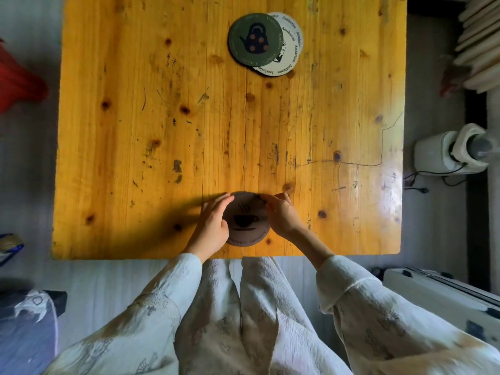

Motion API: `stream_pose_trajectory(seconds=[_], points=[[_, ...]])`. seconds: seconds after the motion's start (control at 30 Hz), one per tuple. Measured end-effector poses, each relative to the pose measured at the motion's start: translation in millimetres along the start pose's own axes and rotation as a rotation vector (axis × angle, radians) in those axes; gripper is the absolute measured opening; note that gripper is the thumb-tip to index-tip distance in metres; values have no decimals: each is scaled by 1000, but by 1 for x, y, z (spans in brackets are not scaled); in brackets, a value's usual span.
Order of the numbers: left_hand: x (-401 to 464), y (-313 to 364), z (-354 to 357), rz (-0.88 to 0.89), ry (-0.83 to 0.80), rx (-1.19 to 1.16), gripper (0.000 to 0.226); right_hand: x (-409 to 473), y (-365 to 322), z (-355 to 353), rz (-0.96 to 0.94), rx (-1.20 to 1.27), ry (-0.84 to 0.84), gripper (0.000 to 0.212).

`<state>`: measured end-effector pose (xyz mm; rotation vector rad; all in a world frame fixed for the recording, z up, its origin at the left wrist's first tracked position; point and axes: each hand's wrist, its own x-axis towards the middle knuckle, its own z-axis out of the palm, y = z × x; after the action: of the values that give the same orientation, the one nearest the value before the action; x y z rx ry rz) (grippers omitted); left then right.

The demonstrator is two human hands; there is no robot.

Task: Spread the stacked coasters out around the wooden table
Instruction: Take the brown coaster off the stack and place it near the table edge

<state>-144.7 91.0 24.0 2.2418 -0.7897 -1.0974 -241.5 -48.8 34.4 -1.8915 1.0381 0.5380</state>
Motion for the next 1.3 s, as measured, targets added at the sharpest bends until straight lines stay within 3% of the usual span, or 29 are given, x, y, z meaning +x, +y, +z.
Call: stream_pose_trajectory(seconds=[0.7, 1.13, 1.3], points=[[-14, -13, 5, 16, -25, 30, 62, -11, 2, 8, 56, 73, -17, 37], [0, -10, -6, 18, -16, 19, 49, -9, -2, -4, -23, -37, -9, 33], [25, 1, -22, 59, 13, 92, 46, 6, -9, -27, -99, -89, 83, 31]])
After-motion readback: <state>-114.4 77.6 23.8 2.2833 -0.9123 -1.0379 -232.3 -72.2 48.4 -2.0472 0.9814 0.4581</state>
